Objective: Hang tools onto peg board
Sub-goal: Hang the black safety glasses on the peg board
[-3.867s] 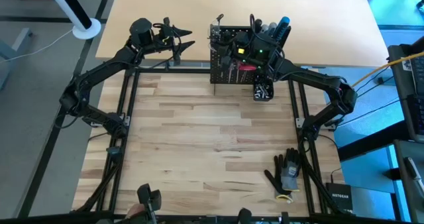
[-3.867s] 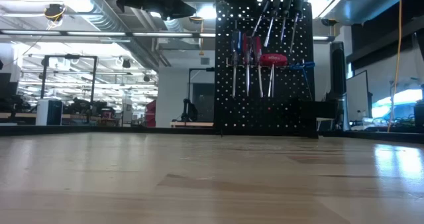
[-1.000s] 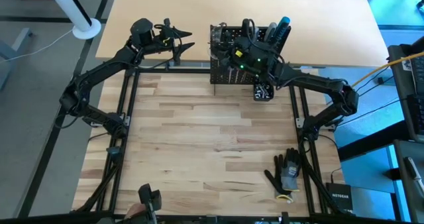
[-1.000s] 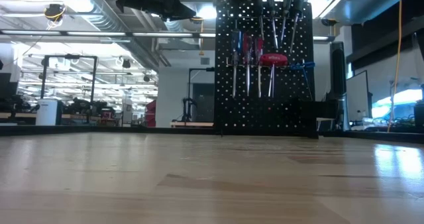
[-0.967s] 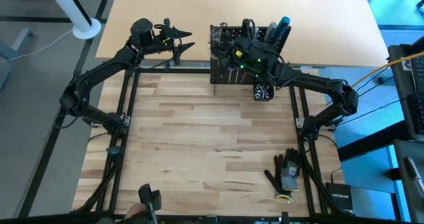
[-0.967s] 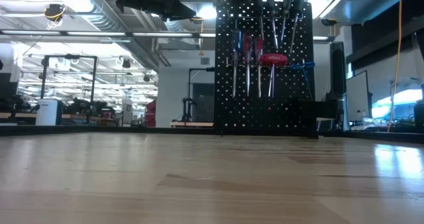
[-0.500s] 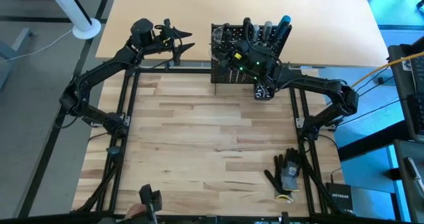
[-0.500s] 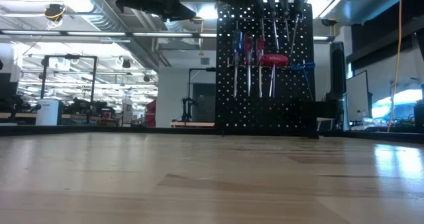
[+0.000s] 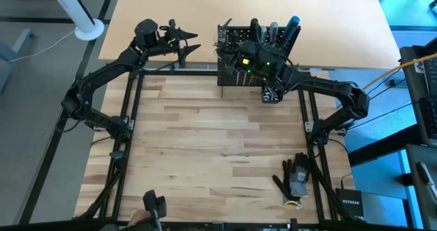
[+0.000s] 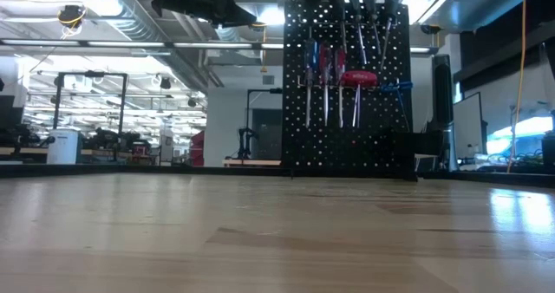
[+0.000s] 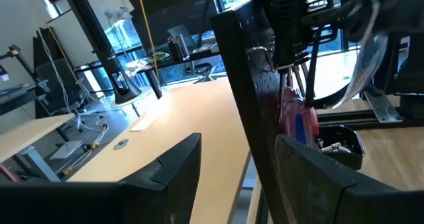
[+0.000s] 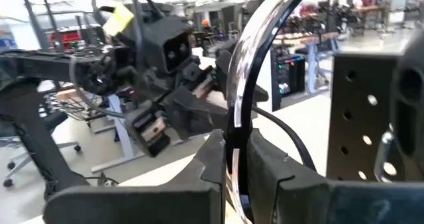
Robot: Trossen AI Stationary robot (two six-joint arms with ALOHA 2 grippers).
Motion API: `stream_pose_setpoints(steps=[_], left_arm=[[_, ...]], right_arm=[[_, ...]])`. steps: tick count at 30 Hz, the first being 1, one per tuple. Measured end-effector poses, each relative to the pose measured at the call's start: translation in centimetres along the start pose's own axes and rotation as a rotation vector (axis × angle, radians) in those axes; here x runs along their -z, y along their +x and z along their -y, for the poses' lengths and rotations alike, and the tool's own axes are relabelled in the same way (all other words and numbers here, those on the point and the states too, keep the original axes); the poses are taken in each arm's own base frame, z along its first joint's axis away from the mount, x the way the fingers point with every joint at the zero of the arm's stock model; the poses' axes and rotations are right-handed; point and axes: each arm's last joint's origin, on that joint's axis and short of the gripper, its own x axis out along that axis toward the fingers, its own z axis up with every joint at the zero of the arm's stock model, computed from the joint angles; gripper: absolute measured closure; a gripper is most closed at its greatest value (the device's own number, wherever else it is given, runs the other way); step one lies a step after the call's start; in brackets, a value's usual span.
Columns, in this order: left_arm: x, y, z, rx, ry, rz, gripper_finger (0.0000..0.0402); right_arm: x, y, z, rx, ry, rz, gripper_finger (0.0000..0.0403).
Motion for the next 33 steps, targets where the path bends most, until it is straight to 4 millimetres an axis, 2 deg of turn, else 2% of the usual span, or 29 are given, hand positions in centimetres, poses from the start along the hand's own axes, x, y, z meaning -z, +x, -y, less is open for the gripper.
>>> stream_pose_setpoints(steps=[6,12,16,21,27,30,33], left_arm=[[-0.1,0.0,0.0,-0.002,0.008,0.005,0.0218],[-0.5,0.0,-0.2,-0.019,0.019,0.049,0.0218],[-0.8,0.0,-0.3,-0.027,0.004,0.072,0.0218],[-1.5,-0.7,-0.2,-0.033,-0.005,0.092,0.0218],[-3.6,-2.5,0.4,0.014,-0.026,0.166,0.0218],[-3.8,-2.3,1.2,0.077,-0.058,0.170,0.0218],[-3.5,-1.2,2.5,0.139,-0.066,0.145,0.0218]], right_arm=[[-0.7,-0.4,-0.5,-0.120,-0.053,0.027,0.0368],[-2.4,-1.9,-1.5,-0.378,-0.095,0.079,0.0368],[-3.0,-2.6,-1.5,-0.407,-0.095,0.083,0.0368],[-2.2,-2.8,-1.9,-0.593,-0.070,-0.016,0.0368],[-0.3,-3.0,-2.0,-0.696,-0.002,-0.230,0.0368],[0.5,-2.6,-2.8,-0.728,0.002,-0.255,0.0368],[1.3,-2.2,-3.7,-0.760,-0.021,-0.264,0.0368]])
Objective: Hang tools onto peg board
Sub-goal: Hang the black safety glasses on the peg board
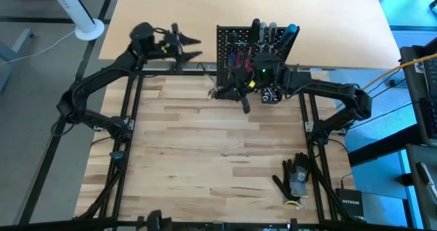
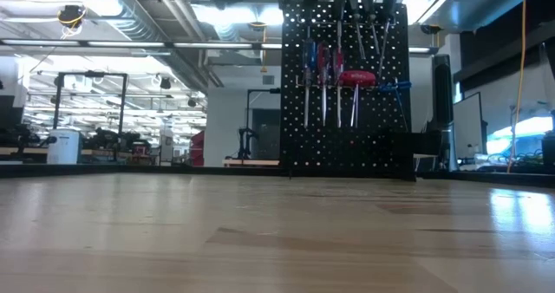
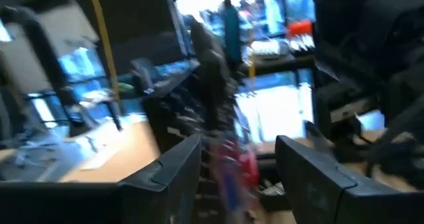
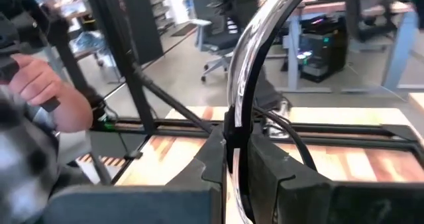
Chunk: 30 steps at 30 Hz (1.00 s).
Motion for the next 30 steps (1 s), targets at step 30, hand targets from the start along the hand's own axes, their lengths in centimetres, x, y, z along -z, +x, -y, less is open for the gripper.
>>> stream_pose_setpoints(steps=[30], left_arm=[[-0.2,2.9,5.6,0.112,0.052,-0.063,0.0218]], right_arm=[[-0.5,0.4,-0.3,0.102,-0.059,0.051,0.0368]])
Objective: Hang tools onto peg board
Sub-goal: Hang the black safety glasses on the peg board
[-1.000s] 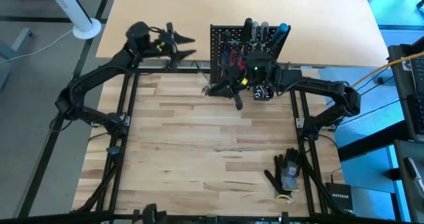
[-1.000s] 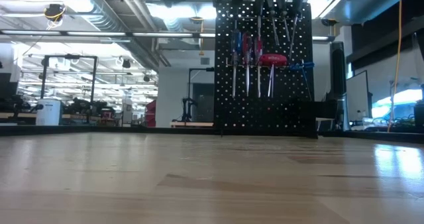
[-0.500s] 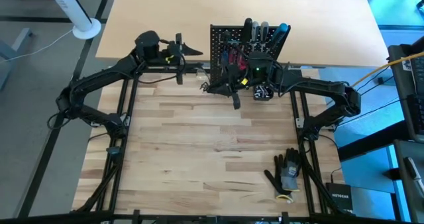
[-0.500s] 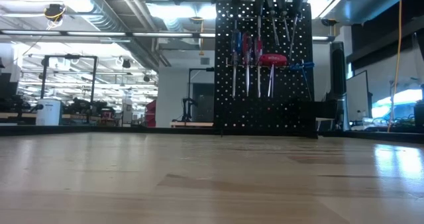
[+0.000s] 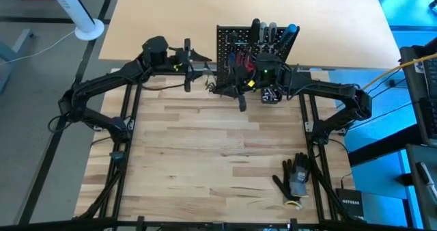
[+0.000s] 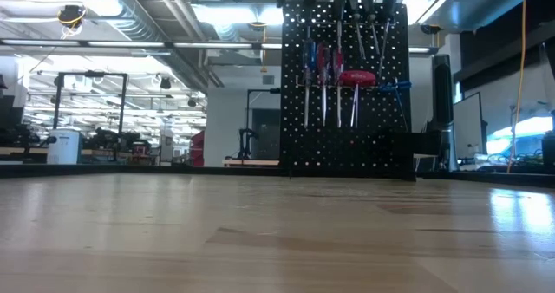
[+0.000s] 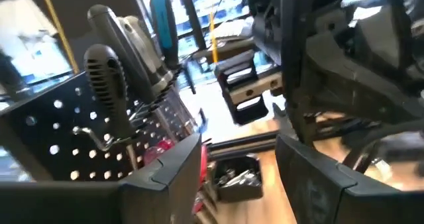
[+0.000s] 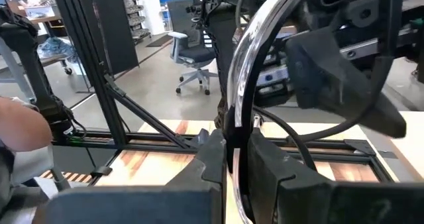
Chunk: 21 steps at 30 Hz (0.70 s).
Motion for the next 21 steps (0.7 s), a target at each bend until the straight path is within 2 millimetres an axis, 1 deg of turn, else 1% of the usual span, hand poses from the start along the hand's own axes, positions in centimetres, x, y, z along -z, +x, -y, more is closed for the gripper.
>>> stream_pose_setpoints(steps=[3,6,9,12,14,16,21], left_arm=[[0.1,-0.5,-0.4,-0.097,0.040,-0.053,0.0218],[0.1,-1.3,-1.2,-0.220,0.075,-0.103,0.0218],[0.4,-1.8,-2.1,-0.308,0.094,-0.153,0.0218],[0.9,-2.3,-2.8,-0.358,0.099,-0.193,0.0218],[1.1,-2.6,-3.3,-0.380,0.097,-0.201,0.0218],[1.2,-2.8,-3.6,-0.395,0.096,-0.206,0.0218],[1.4,-3.1,-4.1,-0.412,0.093,-0.213,0.0218]], right_arm=[[-0.1,0.0,0.1,0.023,-0.015,0.005,0.0368],[-0.4,0.0,0.3,0.099,-0.070,0.039,0.0368],[-0.9,-0.1,0.7,0.256,-0.161,0.075,0.0368],[-1.5,-0.4,1.1,0.429,-0.266,0.108,0.0368],[-1.9,-0.6,1.7,0.512,-0.324,0.135,0.0368],[-1.9,-0.6,2.3,0.549,-0.344,0.165,0.0368],[-1.0,0.2,4.9,0.616,-0.349,0.188,0.0368]])
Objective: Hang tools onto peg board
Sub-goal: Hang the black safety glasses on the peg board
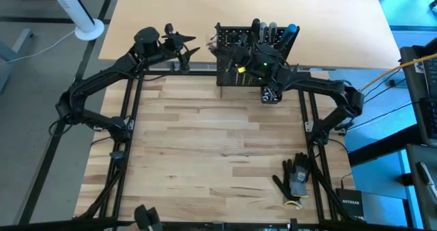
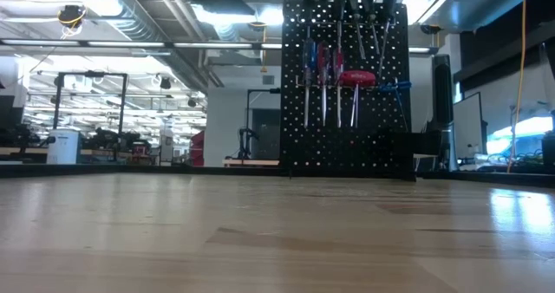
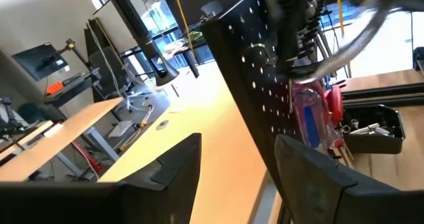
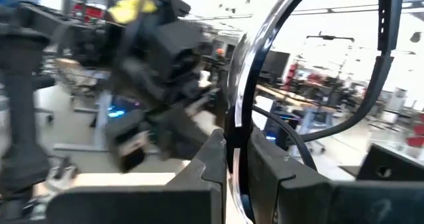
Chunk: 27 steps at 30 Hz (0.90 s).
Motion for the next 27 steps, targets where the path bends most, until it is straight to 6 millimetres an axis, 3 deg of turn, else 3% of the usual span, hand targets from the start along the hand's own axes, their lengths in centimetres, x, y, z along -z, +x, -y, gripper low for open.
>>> stream_pose_setpoints(steps=[10,18,27], left_arm=[[0.0,0.0,0.0,-0.001,0.004,0.000,0.0218],[0.1,0.0,0.0,0.003,0.002,-0.007,0.0218],[0.2,0.0,0.0,0.008,0.000,-0.014,0.0218]], right_arm=[[0.7,2.6,1.1,0.085,-0.005,-0.008,0.0368],[1.0,2.7,1.6,0.179,0.035,-0.049,0.0368],[0.9,2.7,1.6,0.167,0.085,-0.024,0.0368]])
